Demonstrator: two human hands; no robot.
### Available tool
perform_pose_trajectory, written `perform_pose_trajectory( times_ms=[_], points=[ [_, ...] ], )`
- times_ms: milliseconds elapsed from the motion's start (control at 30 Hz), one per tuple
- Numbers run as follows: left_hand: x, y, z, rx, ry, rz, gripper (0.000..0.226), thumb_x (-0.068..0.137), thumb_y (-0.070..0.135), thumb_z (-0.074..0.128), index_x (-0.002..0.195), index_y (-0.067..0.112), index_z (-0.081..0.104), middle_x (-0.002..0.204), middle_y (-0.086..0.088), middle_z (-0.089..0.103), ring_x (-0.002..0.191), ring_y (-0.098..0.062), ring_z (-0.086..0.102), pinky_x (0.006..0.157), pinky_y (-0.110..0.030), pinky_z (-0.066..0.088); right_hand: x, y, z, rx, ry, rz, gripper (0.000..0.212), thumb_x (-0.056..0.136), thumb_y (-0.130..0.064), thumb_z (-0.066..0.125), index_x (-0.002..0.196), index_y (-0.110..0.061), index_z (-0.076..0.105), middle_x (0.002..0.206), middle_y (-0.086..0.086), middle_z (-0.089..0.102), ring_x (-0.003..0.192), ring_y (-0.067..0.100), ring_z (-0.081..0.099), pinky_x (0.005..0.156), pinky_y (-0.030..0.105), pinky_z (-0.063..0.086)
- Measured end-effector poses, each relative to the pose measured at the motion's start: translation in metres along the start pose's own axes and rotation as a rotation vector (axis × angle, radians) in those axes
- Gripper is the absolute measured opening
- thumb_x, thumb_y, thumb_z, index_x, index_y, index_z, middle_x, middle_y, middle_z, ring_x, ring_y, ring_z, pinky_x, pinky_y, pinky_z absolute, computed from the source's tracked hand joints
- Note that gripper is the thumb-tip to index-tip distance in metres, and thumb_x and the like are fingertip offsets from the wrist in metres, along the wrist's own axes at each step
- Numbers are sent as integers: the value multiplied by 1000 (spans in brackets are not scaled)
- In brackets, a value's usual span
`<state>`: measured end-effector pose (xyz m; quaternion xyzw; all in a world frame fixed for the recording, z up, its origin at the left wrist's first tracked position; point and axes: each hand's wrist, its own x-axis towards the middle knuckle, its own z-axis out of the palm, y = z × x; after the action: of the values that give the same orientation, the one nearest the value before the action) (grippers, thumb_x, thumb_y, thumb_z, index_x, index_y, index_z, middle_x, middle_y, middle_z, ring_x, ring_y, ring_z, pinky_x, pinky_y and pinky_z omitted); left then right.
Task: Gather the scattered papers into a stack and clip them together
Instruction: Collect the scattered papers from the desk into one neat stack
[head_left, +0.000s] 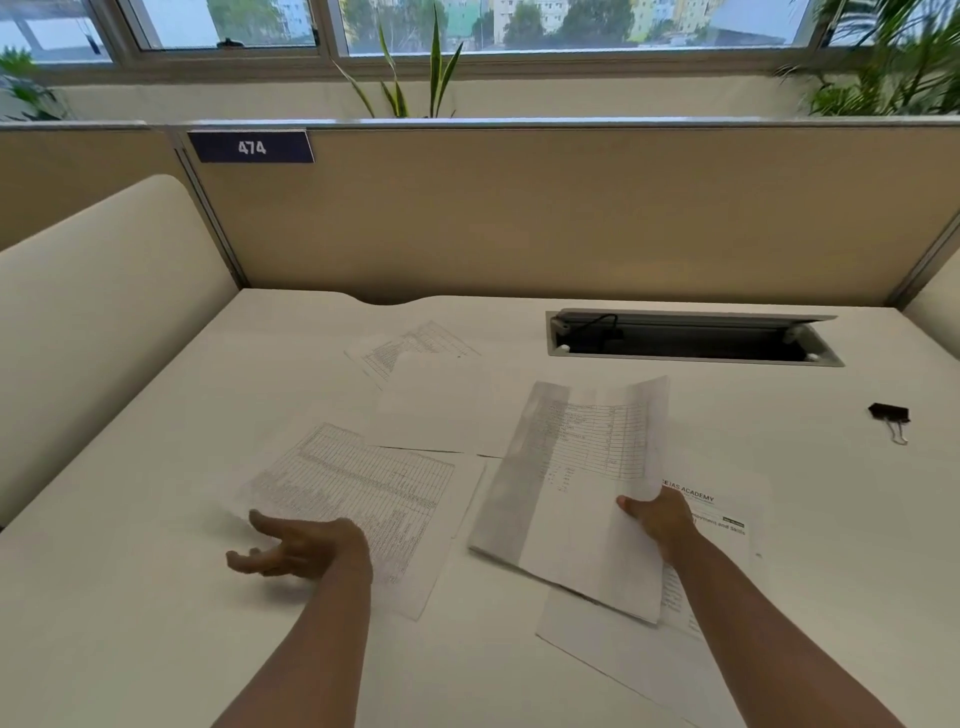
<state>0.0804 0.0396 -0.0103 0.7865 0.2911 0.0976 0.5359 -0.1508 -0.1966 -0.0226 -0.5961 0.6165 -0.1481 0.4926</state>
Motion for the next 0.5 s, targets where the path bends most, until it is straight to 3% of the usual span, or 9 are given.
perform_pose_trajectory(
  times_ms=[100, 167, 267, 367, 500],
  points=[
    [-5, 7, -11, 8, -182, -65, 61, 92, 20, 47, 146, 15, 18, 149, -13, 32, 127, -31, 43, 101, -38, 38, 1, 2, 1, -12, -6, -1, 46, 77, -15, 73, 116, 5, 61, 117, 24, 65, 107, 38, 61, 95, 48, 49],
    [-2, 7, -11, 55, -183, -69, 60, 86, 1, 55, 141, 6, 31, 135, -21, 50, 121, -35, 51, 102, -43, 41, 3, 3, 1, -26, -5, 1, 46, 76, -16, 73, 116, 5, 61, 116, 24, 65, 106, 38, 62, 95, 48, 49],
    [-4, 20, -13, 17, -162, 15, 28, 87, 6, 55, 113, -1, 60, 112, -23, 66, 102, -39, 63, 88, -40, 48, 3, 3, 1, -13, -5, 6, 46, 76, -15, 74, 116, 5, 61, 116, 23, 65, 106, 38, 62, 94, 47, 50],
    [-2, 51, -10, -73, -123, 115, 27, 90, 14, 52, 111, 2, 63, 114, -21, 66, 103, -37, 62, 88, -37, 47, 5, 5, 1, -6, -12, 11, 46, 75, -15, 74, 115, 5, 62, 114, 23, 66, 104, 37, 63, 93, 47, 51],
    [-13, 108, -11, -210, -98, 250, 26, 89, 15, 55, 111, 6, 66, 116, -12, 67, 105, -27, 62, 82, -23, 42, 9, 7, 1, -10, -25, 17, 46, 74, -17, 75, 113, 4, 63, 112, 23, 67, 102, 37, 64, 91, 49, 51]
  ],
)
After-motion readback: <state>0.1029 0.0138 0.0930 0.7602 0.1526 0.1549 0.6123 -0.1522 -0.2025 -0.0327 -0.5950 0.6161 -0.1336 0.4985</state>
